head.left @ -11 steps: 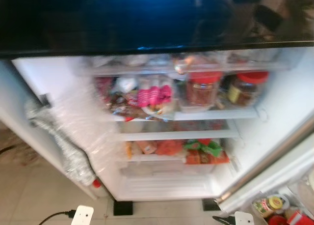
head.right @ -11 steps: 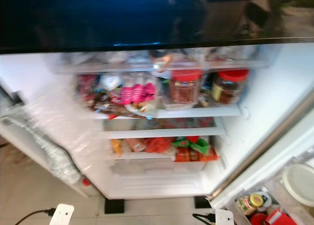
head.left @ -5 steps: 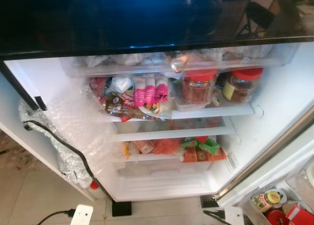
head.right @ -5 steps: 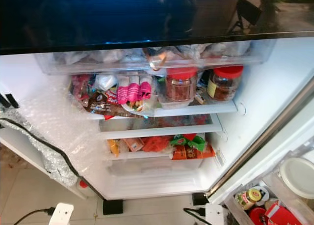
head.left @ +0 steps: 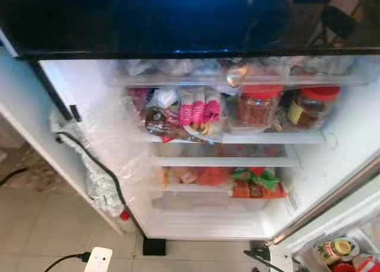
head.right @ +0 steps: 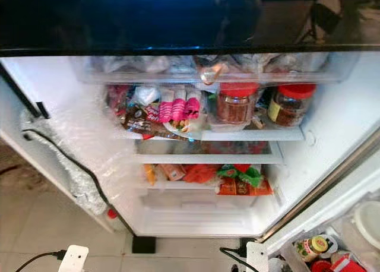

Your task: Restocking fridge

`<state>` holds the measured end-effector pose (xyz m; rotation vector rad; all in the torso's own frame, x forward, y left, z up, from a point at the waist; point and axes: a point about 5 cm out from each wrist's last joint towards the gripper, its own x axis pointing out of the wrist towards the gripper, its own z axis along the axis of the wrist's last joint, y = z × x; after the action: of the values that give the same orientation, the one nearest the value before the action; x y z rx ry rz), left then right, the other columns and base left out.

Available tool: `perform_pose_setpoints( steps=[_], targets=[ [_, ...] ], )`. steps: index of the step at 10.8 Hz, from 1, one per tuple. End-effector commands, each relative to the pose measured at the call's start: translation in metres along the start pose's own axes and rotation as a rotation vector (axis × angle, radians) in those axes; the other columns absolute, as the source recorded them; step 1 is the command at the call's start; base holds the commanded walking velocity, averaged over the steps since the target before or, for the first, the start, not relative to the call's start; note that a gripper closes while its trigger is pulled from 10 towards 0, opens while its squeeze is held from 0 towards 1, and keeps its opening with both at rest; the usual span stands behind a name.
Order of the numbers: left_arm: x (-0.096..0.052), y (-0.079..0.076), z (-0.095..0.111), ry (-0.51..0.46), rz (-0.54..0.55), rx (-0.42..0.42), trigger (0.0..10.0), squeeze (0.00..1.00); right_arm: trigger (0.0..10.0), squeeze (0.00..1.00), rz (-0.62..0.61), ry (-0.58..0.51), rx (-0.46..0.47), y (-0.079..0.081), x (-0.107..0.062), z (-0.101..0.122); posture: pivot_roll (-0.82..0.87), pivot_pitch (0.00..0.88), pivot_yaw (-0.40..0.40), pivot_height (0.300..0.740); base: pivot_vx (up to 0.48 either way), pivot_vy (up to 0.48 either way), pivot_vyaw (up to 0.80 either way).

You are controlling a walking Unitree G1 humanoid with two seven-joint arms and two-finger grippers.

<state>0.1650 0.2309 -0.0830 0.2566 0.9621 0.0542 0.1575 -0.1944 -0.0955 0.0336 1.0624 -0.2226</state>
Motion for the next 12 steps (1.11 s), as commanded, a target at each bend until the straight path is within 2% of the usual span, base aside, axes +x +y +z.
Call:
perform_pose_setpoints(
  steps=[1,12],
  targets=[
    [-0.0017,0.0005,-0.0083,0.026,-0.004,0.008,10.0,0.0,10.0,0.0,-0.003,0.017,0.01,-0.0015,-0.0007,-0.006,0.0,0.076,0.028,0.74,0.0,-0.307,0.0],
    [-0.0017,0.0011,-0.0085,0.03,-0.002,0.019,10.0,0.0,10.0,0.0,-0.002,0.019,0.002,-0.0015,-0.0006,-0.0057,0.0,0.069,0.029,0.74,0.0,-0.072,0.0]
  ],
)
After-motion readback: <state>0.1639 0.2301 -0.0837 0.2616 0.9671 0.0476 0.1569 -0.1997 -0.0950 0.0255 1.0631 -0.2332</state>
